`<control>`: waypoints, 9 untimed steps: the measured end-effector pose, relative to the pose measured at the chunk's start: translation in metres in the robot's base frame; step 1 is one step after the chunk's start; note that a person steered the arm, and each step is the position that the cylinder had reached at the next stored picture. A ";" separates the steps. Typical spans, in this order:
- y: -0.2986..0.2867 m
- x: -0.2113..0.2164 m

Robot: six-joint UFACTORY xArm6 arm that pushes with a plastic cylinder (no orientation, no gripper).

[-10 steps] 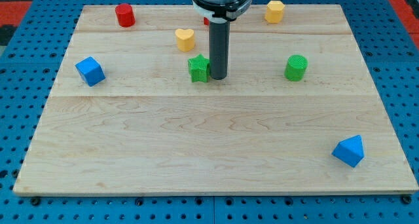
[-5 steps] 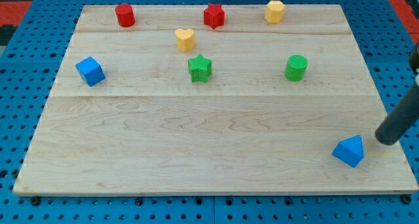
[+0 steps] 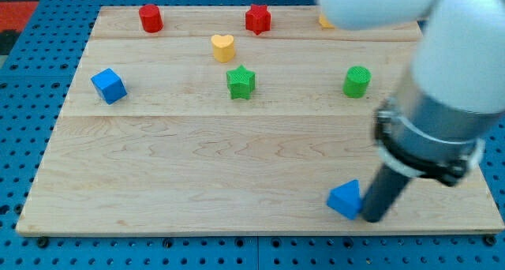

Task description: Slide blue triangle towards center left

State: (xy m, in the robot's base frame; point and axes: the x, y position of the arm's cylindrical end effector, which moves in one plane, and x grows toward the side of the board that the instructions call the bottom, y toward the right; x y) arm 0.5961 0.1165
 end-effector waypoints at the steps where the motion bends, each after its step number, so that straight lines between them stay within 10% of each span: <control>1: -0.061 -0.027; 5: -0.132 -0.127; 9: -0.228 -0.119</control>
